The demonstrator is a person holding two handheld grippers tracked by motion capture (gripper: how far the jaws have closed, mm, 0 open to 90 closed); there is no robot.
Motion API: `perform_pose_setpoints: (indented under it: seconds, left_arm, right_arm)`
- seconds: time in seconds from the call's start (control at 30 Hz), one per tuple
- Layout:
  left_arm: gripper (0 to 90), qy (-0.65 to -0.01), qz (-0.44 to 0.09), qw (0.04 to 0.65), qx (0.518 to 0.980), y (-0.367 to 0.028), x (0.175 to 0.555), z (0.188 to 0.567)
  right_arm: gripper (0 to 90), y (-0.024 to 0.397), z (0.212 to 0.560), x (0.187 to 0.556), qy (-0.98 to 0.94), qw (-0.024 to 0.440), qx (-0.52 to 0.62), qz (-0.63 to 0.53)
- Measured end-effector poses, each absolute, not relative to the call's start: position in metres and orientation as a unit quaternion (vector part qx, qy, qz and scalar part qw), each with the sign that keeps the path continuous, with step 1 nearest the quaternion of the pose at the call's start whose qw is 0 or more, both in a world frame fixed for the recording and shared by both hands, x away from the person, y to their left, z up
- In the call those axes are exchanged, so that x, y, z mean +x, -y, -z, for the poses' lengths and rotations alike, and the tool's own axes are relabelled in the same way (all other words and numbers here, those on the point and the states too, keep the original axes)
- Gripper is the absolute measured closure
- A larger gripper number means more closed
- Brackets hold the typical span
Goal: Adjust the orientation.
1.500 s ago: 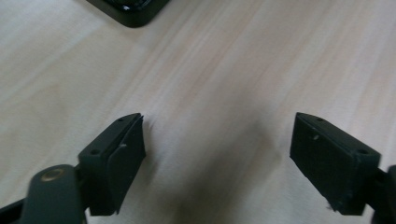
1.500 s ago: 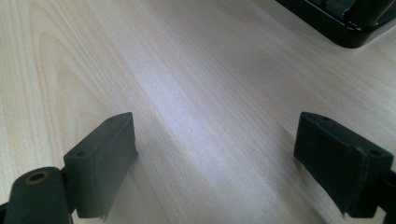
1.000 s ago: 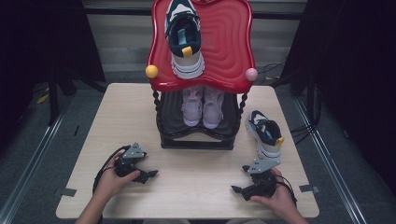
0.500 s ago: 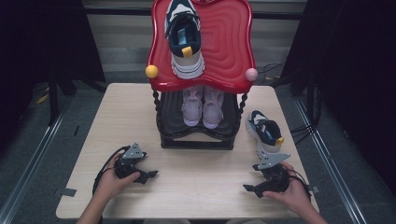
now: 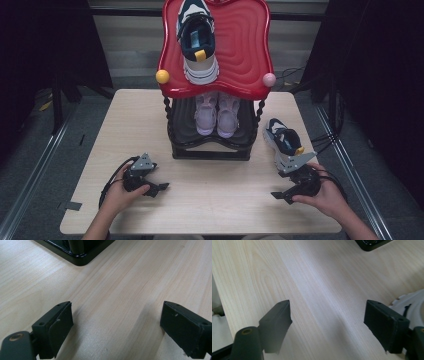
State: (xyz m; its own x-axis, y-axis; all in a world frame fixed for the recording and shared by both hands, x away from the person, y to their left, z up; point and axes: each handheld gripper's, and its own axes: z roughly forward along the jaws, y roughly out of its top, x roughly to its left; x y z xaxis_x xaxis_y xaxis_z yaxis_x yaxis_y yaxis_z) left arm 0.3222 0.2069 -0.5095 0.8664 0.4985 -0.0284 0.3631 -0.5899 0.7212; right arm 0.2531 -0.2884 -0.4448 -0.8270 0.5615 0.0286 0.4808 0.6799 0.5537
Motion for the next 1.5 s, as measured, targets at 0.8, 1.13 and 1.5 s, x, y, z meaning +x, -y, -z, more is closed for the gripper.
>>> perform_pose_setpoints:
  seconds: [0.8, 1.13, 1.5]
  left_arm:
    - [10.1, -0.243, -0.089, 0.381, 0.888, -0.207, 0.322, 0.509]
    - [10.0, -0.243, -0.088, 0.38, 0.888, -0.207, 0.322, 0.509]
    - [9.9, -0.243, -0.088, 0.379, 0.889, -0.207, 0.322, 0.509]
  right_arm:
    - [24.3, 0.295, 0.398, 0.283, -0.949, 0.075, 0.233, -0.199]
    - [24.1, 0.297, 0.382, 0.295, -0.955, 0.088, 0.221, -0.178]
    - [23.7, 0.302, 0.372, 0.309, -0.955, 0.111, 0.219, -0.166]
